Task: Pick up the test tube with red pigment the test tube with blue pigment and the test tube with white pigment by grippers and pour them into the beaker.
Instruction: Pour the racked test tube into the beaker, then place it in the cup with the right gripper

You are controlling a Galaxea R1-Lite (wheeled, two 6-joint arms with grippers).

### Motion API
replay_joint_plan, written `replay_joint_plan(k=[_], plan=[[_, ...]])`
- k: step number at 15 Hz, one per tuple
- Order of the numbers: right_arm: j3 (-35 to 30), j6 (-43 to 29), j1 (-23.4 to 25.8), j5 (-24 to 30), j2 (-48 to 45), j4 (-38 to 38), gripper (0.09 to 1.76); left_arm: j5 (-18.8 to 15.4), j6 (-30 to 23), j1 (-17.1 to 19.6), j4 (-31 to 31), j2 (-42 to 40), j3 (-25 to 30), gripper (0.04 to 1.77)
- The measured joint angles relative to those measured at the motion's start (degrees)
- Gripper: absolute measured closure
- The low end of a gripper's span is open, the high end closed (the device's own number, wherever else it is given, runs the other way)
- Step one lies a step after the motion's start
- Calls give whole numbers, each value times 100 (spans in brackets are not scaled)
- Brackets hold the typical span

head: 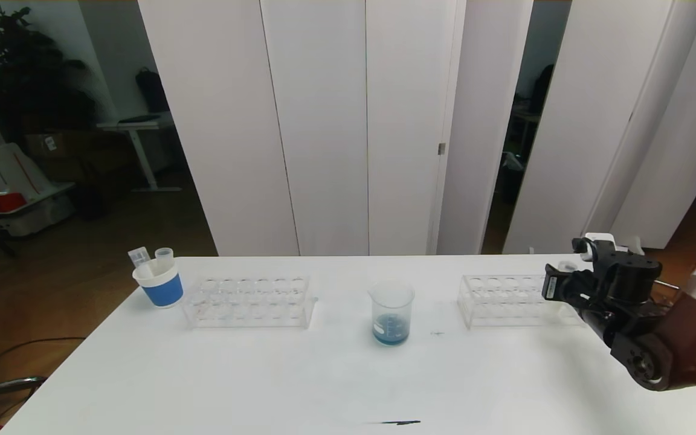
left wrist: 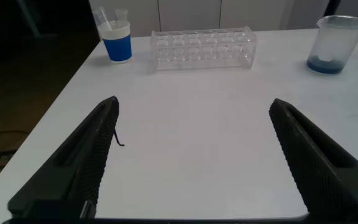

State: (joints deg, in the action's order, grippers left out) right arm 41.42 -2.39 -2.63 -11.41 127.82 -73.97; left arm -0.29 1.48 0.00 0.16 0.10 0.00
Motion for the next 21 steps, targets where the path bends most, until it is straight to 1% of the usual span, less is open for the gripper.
replay_joint_plan(k=[2, 3, 6, 9, 12, 13, 15, 16, 18, 19, 21], plan=[[100, 5, -21, 0, -196, 94, 126, 0, 1, 0, 0, 0, 0, 8], [173, 5, -23, 0, -316, 256, 126, -1, 0, 0, 2, 0, 0, 8], [660, -4, -15, 15, -720, 1128, 126, 0, 1, 0, 2, 0, 0, 8], [1557, -13, -26, 30, -1064, 2376, 126, 0, 1, 0, 2, 0, 0, 8], [2701, -28, -83, 85, -1280, 3751, 126, 0, 0, 0, 2, 0, 0, 8], [3093, -35, -113, 207, -1315, 4197, 126, -1, 1, 0, 2, 0, 0, 8], [3743, -30, -202, 951, -1351, 5063, 126, -1, 1, 0, 2, 0, 0, 8], [3972, -22, -262, 1201, -1341, 5246, 126, 0, 0, 0, 2, 0, 0, 8], [4280, -20, -382, 1785, -1276, 5292, 126, 0, 0, 0, 2, 0, 0, 8], [4341, -13, -423, 2185, -1245, 5292, 126, 0, 1, 0, 2, 0, 0, 8], [4344, 5, -467, 3222, -1230, 5270, 126, -1, 1, 0, 0, 0, 0, 8]])
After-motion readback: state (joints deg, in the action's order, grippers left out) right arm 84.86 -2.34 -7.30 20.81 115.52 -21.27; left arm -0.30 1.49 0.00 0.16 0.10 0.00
